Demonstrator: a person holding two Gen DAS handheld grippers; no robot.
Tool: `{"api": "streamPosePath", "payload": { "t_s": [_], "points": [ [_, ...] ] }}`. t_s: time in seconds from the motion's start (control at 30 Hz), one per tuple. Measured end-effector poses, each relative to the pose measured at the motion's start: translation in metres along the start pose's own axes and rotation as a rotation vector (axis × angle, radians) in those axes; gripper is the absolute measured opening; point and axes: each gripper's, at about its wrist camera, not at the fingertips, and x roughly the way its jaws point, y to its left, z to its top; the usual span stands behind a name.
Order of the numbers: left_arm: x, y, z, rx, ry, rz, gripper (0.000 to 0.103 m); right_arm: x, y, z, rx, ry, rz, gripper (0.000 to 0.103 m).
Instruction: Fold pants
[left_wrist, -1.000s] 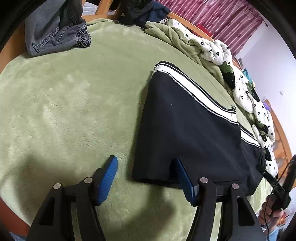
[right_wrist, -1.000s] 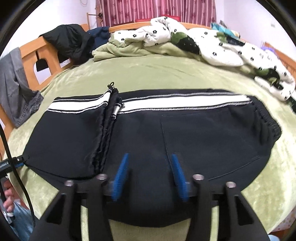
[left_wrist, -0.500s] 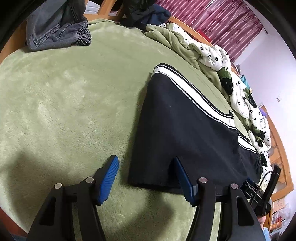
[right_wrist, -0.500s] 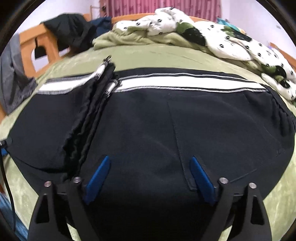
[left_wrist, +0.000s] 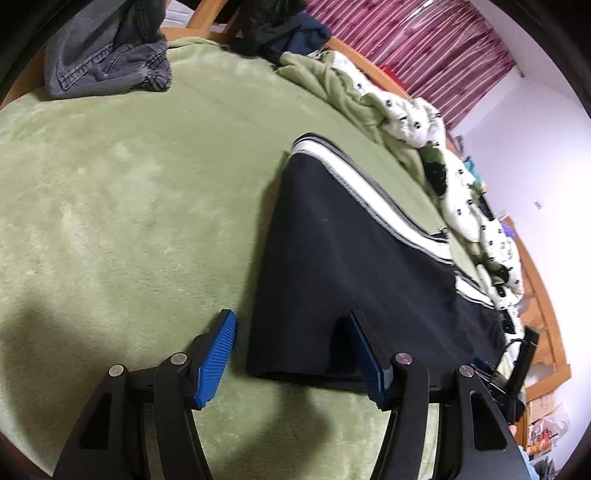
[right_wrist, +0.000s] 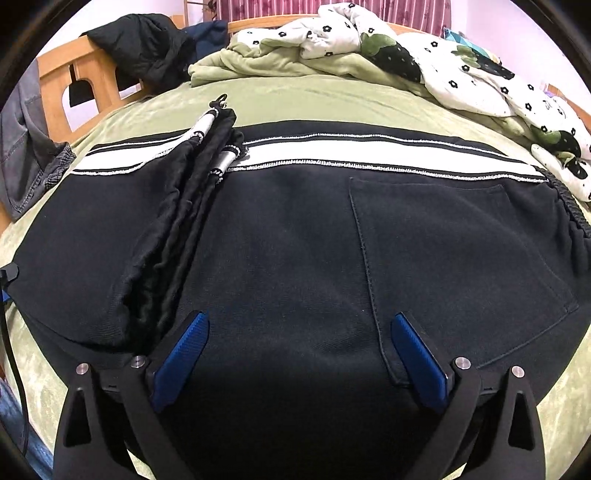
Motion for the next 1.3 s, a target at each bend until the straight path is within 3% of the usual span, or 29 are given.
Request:
{"api": "streamPosePath", "payload": {
  "t_s": [0.3,0.47,0.7,0.97,1.13,1.3],
  "points": [
    [0.007,-0.003,-0.001,0.016,0.023,0.027,0.058,-0.004,0.001,0.000,-0.002,-0.021,0.003,0.101],
    [0.008,-0.003,0.001,0.003,0.027,0.011,0.040,-0.009,0.000,0.002,0.025,-0.027,0.004,0.099],
    [0.004,-0.009,0.000,0.013,0.008,0.014,0.026,-0.025,-0.020,0.009,0.123,-0.019,0.052,0.074],
    [-0.011,-0.023,0.004,-0.001,-0.026,-0.020,0.015,-0.062,-0.051,0.008,0.153,-0.072,0.099,0.074],
    [-0.024,-0.051,0.010,0.066,-0.059,0.004,0.014,-0.082,-0.075,0.000,0.153,-0.114,0.099,0.074],
    [-0.038,-0.106,0.016,0.181,-0.092,0.030,0.013,-0.096,-0.099,-0.005,0.148,-0.134,0.060,0.074]
  ]
}}
